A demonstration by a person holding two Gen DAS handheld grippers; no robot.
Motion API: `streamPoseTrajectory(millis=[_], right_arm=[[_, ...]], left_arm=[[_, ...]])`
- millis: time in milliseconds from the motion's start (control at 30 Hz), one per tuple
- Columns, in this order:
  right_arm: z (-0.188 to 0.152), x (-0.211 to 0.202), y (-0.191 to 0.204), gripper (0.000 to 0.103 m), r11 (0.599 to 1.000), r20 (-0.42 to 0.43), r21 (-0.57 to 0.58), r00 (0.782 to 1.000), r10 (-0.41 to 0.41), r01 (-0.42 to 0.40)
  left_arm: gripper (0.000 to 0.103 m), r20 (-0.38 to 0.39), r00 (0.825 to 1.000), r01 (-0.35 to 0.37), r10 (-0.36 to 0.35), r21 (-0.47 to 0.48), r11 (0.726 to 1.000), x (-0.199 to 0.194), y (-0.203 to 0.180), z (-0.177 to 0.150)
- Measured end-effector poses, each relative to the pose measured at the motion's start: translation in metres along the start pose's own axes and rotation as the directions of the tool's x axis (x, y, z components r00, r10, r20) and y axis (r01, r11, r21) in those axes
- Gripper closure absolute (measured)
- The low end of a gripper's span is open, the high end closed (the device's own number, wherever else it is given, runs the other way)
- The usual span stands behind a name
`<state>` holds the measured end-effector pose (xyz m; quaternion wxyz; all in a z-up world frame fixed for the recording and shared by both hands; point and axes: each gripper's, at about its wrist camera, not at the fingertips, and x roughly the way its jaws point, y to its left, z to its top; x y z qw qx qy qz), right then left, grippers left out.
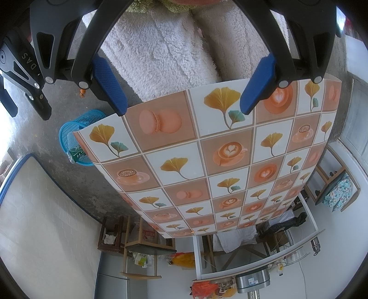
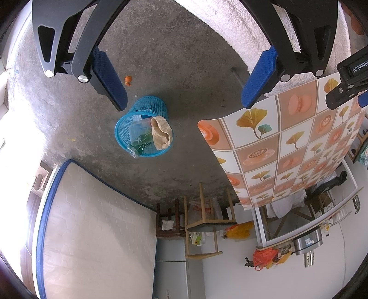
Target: Collect trash
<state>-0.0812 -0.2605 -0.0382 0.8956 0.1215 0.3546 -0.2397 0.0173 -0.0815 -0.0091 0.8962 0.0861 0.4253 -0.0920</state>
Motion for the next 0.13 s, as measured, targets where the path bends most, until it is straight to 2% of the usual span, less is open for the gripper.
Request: streamPoseTrajectory(millis=[133], right_arm=[[0.0002,0.0003,0.0001,0.006,1.000,-0.001,0.000,1.000,0.001,-0.001]], left_arm=[[0.009,0.000,1.000,0.000,0.000,0.000,1.000,-0.0001,-0.0004,-0.0001]])
